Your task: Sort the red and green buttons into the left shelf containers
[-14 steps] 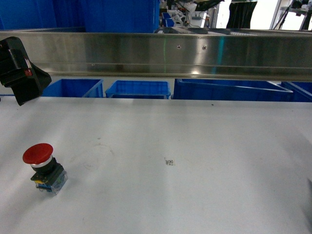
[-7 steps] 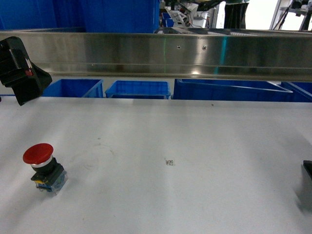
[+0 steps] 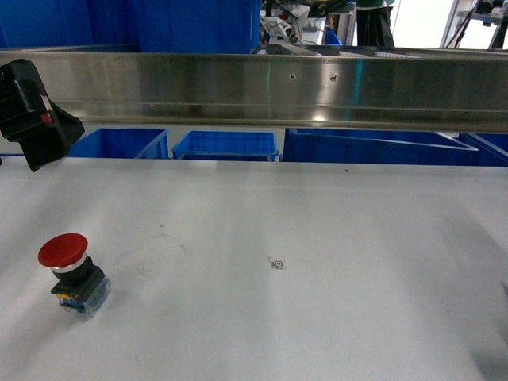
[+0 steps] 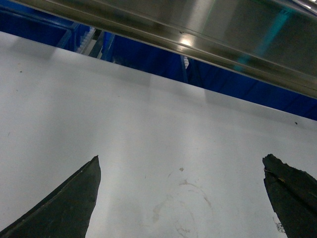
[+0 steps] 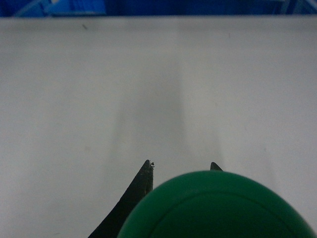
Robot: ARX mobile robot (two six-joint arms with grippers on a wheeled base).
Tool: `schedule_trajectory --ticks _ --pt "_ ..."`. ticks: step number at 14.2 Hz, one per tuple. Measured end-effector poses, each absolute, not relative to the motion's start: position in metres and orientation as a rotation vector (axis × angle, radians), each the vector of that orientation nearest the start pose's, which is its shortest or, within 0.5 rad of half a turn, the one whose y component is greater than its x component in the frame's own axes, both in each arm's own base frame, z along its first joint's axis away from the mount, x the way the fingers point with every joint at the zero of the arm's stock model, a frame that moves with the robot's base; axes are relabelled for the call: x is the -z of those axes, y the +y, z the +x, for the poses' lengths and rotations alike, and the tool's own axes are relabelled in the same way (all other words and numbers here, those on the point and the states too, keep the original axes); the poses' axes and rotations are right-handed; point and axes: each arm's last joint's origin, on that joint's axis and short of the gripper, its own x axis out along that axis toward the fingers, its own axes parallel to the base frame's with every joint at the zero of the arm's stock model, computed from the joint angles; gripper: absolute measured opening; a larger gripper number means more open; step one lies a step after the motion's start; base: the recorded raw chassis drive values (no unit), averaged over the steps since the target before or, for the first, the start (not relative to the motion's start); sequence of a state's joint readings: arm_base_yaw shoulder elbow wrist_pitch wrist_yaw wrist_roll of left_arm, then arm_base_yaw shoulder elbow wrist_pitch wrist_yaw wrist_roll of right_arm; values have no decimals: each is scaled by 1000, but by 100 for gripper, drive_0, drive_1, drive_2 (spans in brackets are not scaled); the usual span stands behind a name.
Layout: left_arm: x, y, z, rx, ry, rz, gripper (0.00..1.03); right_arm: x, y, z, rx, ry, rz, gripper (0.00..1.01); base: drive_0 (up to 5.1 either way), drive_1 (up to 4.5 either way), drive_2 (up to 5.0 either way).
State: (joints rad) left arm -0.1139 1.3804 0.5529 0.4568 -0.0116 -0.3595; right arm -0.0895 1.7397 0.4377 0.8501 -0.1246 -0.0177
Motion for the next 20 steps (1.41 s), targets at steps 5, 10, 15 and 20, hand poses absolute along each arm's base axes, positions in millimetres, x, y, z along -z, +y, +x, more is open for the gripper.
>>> schedule_trajectory --ticks 5,10,15,20 --pt "-188 -30 269 34 383 -332 98 -152 -13 260 -73 283 29 27 0 0 0" --pt "-169 -36 264 79 472 -221 98 -152 -13 259 -72 275 31 27 0 0 0" --pt "-144 -35 261 68 501 -104 98 -152 -13 259 -72 274 31 27 0 0 0" --pt "-118 -43 262 95 491 -24 98 -152 -13 259 -72 274 31 27 0 0 0"
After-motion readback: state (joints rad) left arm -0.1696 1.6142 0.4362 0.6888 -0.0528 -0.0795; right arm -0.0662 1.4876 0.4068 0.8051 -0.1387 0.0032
